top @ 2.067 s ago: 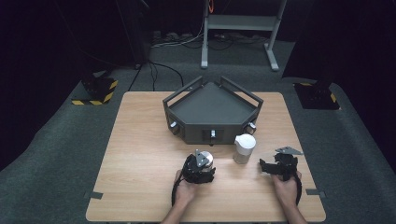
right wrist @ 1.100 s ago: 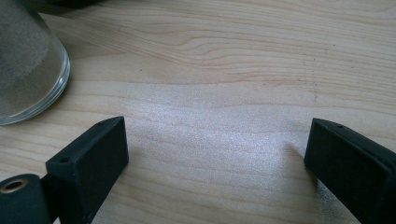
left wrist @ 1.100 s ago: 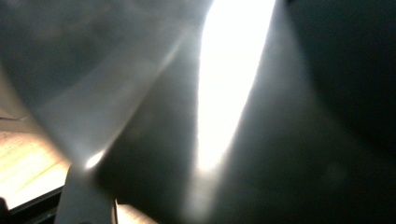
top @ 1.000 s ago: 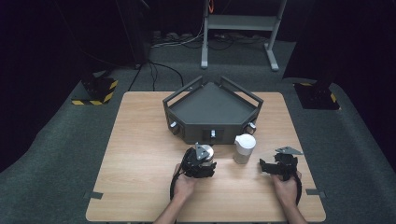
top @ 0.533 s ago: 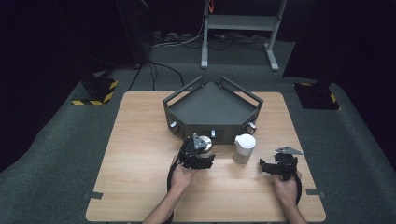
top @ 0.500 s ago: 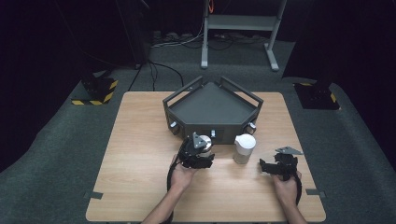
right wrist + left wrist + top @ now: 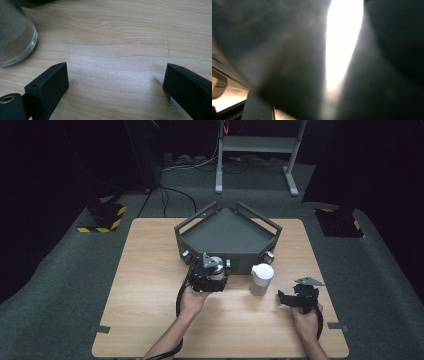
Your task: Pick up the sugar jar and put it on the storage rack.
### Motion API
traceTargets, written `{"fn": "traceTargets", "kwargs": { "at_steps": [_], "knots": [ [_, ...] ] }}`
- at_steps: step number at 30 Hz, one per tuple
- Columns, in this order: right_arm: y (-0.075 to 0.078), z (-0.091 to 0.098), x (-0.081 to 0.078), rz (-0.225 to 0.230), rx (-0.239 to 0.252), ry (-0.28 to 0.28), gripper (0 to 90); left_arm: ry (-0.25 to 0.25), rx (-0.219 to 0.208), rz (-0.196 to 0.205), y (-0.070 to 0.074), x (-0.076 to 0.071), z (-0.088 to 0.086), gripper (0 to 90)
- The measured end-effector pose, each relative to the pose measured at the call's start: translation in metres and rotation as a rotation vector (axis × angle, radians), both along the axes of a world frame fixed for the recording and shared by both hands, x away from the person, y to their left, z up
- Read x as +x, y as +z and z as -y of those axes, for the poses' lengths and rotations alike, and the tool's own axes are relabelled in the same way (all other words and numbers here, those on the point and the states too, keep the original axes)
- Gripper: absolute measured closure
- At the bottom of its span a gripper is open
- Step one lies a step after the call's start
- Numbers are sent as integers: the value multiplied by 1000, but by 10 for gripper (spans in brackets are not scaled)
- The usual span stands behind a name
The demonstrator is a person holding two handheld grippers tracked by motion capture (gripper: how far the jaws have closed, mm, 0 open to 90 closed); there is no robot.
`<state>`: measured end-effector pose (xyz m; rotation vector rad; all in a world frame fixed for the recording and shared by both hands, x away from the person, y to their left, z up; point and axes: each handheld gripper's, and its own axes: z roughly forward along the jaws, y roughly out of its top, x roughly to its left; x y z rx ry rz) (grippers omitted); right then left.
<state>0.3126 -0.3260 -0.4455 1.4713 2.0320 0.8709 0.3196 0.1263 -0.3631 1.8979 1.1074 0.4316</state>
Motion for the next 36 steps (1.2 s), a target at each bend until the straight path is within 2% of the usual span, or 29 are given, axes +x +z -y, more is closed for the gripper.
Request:
{"fn": "traceTargets", "kwargs": {
  "at_steps": [2, 4, 5, 7, 8, 9, 10, 11, 12, 16, 24, 30, 36],
  "knots": [
    [0, 0, 0, 0, 0, 0, 57, 10, -14, 13, 3, 1, 1, 314],
    [0, 0, 0, 0, 0, 0, 58, -29, 16, -20, 16, 8, -5, 314],
    [0, 0, 0, 0, 0, -1, 58, -13, -2, 2, 14, 8, -4, 314],
    [0, 0, 0, 0, 1, -1, 58, -39, 23, -12, 24, 14, -7, 314],
    [0, 0, 0, 0, 0, -1, 58, -18, -5, 1, 21, 13, -5, 314],
    [0, 0, 0, 0, 0, 0, 58, -53, 35, -17, 31, 18, -9, 314],
    [0, 0, 0, 0, 0, 0, 58, -25, -7, -3, 27, 16, -7, 314],
    [0, 0, 0, 0, 0, 0, 58, -32, -5, -9, 30, 19, -8, 314],
    [0, 0, 0, 0, 0, 0, 58, -94, 74, -35, 44, 27, -13, 314],
    [0, 0, 0, 0, 0, 0, 58, -107, 75, -39, 53, 34, -14, 314],
    [0, 0, 0, 0, -1, 0, 58, -82, 68, -38, 67, 50, -16, 314],
    [0, 0, 0, 0, 0, -1, 58, -61, 79, -37, 77, 61, -16, 314],
    [0, 0, 0, 0, -1, -1, 58, -40, 129, -43, 86, 79, -5, 314]
  ]
}}
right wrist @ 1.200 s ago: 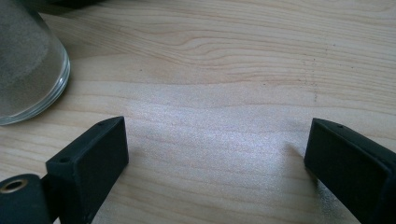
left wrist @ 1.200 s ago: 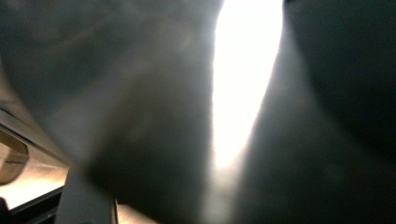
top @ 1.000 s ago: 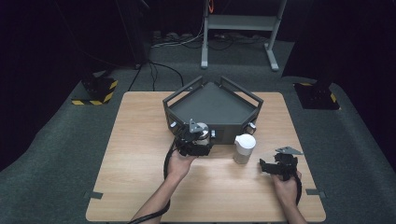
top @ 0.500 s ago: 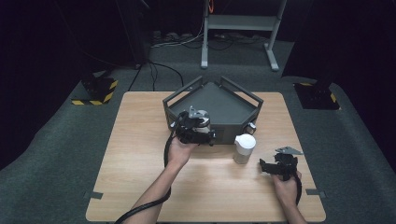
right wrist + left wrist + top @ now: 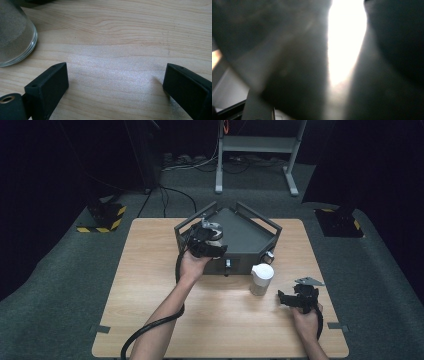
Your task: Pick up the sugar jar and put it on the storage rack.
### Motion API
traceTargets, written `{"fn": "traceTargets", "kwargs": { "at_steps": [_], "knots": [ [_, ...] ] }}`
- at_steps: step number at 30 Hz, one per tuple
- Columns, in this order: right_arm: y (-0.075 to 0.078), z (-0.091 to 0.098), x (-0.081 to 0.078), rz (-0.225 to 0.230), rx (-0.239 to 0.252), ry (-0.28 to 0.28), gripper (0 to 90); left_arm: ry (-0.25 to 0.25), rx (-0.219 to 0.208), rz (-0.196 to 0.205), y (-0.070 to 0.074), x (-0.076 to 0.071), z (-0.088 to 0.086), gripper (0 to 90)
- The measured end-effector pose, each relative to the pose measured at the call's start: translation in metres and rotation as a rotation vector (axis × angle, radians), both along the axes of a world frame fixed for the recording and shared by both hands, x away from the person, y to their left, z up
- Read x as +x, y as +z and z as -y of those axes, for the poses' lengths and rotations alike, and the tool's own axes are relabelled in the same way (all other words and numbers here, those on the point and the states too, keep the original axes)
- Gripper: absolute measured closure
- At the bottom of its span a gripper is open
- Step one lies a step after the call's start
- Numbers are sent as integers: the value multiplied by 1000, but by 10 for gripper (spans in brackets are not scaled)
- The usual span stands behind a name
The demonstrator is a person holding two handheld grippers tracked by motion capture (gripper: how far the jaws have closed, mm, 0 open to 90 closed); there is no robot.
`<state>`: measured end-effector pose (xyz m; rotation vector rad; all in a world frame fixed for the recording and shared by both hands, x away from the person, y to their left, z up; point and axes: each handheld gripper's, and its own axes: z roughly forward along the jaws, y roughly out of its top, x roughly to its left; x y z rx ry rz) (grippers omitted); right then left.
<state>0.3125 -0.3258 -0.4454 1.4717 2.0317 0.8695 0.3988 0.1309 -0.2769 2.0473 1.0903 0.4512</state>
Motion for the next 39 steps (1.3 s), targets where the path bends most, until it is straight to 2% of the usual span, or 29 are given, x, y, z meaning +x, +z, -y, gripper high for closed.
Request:
{"fn": "traceTargets", "kwargs": {
  "at_steps": [10, 17, 25, 39],
  "knots": [
    [0, 0, 0, 1, -1, 0, 58, 45, 37, 10, -1, 17, 14, 314],
    [0, 0, 0, 1, -2, 0, 58, 82, 30, -1, -5, 28, 16, 314],
    [0, 0, 0, 1, -2, 0, 58, 103, 29, 0, -11, 30, 15, 313],
    [0, 0, 0, 1, -3, 0, 58, 109, 29, -18, -21, 35, 13, 313]
  ]
}}
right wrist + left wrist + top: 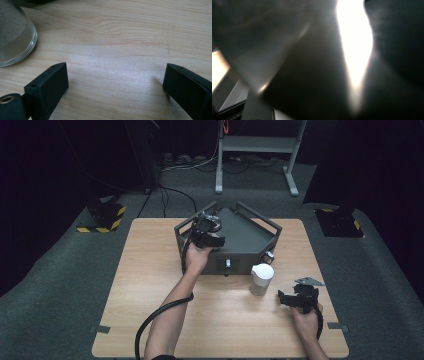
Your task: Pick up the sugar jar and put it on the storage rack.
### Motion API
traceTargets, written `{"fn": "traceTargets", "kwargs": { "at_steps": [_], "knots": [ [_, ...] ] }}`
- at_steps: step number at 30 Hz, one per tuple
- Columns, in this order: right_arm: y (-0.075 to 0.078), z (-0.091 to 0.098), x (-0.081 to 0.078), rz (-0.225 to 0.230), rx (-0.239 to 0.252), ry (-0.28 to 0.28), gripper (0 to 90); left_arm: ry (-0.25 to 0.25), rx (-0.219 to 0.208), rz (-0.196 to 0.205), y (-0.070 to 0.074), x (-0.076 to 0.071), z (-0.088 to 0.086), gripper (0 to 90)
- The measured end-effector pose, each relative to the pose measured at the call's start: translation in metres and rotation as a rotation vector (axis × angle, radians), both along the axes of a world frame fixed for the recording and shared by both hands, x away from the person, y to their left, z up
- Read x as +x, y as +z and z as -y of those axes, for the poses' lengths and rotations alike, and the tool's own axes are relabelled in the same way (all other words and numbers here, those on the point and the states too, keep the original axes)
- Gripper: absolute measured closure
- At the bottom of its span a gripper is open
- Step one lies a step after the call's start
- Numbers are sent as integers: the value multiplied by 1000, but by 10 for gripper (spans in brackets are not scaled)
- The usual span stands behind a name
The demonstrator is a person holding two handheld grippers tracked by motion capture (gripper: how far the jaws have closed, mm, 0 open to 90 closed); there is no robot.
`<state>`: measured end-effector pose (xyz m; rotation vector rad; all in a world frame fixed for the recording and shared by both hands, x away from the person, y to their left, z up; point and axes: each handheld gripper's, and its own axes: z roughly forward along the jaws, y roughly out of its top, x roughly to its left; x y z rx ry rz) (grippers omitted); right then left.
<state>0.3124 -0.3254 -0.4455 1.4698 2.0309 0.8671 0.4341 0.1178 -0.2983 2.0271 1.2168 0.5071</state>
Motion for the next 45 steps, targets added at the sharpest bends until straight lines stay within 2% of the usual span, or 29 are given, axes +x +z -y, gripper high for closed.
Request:
{"fn": "traceTargets", "kwargs": {
  "at_steps": [13, 23, 30, 32, 34, 39, 45],
  "knots": [
    [0, 0, 0, 0, 0, 0, 58, 4, 9, -18, -6, 3, 1, 313],
    [0, 0, 0, 0, -1, -1, 58, -3, 3, -6, -10, 2, 0, 311],
    [0, 0, 0, 0, 0, -1, 58, -2, -7, -13, -10, 3, -2, 307],
    [0, 0, 0, 0, -1, -1, 58, -1, -24, -16, -10, 3, -4, 286],
    [0, 0, 0, 0, -1, -1, 58, -2, -37, -24, -10, 5, -5, 218],
    [0, 0, 0, 0, 0, -1, 58, 9, -19, -11, -11, 0, -3, 107],
    [0, 0, 0, 0, 0, -1, 58, 11, -10, 5, -10, -8, -7, 48]
  ]
}}
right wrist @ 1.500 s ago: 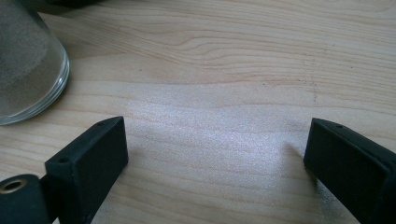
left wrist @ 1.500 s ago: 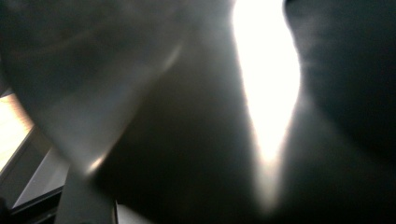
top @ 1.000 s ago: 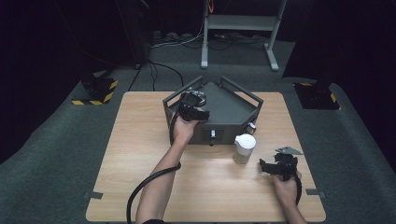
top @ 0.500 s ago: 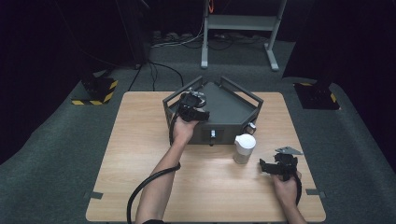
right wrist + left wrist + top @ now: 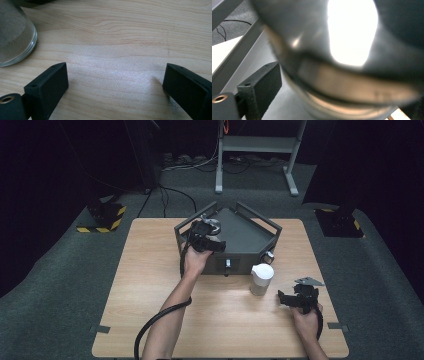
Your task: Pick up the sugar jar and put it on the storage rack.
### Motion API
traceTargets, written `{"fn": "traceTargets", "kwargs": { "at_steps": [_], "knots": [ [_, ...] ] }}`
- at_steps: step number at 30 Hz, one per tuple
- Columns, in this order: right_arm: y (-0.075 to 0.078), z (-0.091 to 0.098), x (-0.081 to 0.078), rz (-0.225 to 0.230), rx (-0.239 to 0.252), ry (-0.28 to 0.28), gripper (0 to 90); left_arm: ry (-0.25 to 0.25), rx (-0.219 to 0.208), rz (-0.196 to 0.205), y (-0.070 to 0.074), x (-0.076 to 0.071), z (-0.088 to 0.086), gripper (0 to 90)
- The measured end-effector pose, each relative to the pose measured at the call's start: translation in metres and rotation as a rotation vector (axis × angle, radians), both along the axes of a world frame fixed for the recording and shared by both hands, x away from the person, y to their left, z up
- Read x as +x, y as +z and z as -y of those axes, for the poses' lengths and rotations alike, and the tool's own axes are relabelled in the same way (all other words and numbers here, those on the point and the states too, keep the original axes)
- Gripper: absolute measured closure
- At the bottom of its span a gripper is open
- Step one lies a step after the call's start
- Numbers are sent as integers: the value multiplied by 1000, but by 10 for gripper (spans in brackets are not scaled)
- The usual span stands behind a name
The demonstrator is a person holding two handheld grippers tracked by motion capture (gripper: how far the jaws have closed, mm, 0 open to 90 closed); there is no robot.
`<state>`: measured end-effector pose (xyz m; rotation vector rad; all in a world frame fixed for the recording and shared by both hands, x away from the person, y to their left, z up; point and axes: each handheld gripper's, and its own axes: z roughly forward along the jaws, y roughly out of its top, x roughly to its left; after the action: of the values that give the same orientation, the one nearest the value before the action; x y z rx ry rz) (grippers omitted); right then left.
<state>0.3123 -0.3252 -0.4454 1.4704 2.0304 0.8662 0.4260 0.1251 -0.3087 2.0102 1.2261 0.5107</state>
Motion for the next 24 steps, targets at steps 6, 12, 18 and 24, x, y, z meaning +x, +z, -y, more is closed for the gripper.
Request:
{"fn": "traceTargets", "kwargs": {
  "at_steps": [6, 12, 18, 24],
  "knots": [
    [0, 0, 0, 0, 0, 0, 58, -11, 4, 5, 1, -10, -9, 25],
    [0, 0, 0, 0, 0, 0, 58, -16, -16, 8, -1, -19, -21, 18],
    [0, 0, 0, 0, 0, 0, 58, -38, -23, 19, 0, -28, -25, 20],
    [0, 0, 0, 0, 0, 0, 58, -58, -13, 37, 0, -39, -26, 22]
  ]
}}
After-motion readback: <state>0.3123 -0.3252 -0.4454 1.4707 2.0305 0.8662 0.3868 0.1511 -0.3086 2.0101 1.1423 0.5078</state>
